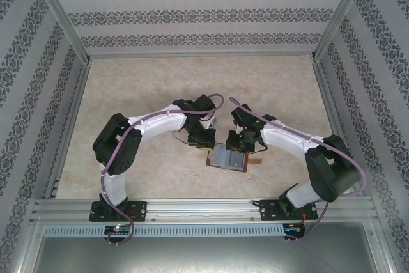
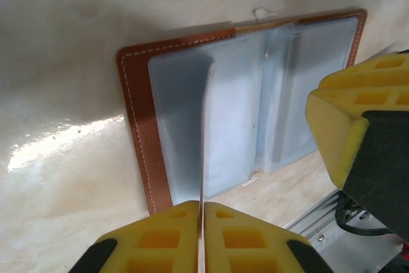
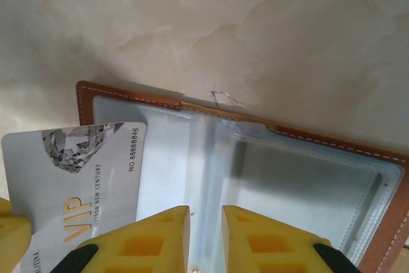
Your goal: Take the credit cards out of the card holder
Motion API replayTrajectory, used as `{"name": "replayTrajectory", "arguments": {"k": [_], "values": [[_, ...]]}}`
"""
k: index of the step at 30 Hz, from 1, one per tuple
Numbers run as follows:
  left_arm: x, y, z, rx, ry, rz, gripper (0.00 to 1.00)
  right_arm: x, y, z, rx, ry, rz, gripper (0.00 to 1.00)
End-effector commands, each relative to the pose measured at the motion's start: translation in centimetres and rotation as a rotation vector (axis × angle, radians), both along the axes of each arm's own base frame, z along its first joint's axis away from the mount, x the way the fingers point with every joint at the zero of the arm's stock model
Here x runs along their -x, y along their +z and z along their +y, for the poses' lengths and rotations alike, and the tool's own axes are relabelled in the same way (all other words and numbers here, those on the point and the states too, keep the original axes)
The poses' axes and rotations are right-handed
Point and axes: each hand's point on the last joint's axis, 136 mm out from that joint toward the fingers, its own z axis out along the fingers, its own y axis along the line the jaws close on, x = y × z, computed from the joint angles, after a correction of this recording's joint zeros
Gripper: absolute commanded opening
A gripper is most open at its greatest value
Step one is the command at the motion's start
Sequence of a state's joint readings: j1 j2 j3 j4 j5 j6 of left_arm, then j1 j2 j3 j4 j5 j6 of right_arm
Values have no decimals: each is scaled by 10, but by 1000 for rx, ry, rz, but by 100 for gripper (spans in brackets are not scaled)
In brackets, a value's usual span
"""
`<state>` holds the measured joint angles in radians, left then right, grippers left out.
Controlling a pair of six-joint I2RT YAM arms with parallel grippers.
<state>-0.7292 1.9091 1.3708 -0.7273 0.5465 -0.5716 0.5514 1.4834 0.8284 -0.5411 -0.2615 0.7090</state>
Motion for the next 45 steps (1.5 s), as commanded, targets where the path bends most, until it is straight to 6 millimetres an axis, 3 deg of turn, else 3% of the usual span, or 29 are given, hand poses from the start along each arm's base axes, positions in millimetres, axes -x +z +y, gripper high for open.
{"name": "replayTrajectory", "arguments": {"k": [1,13,28,34,40,45], "values": [[7,-3,1,-48,-19,21,12,1,-1,-5,4,-2,-7,23],[8,-1,-27,67,3,60,14,4,-12,-6,-4,0,14,23],[6,-9,-42,102,15,94,15,8,-22,-6,-13,0,33,23],[2,-14,-29,49,57,65,18,6,-19,1,-48,1,28,23],[-4,-14,-20,60,96,59,15,3,-11,13,-105,8,15,15],[-4,-17,-16,56,102,66,14,2,-11,18,-107,19,18,17]]}}
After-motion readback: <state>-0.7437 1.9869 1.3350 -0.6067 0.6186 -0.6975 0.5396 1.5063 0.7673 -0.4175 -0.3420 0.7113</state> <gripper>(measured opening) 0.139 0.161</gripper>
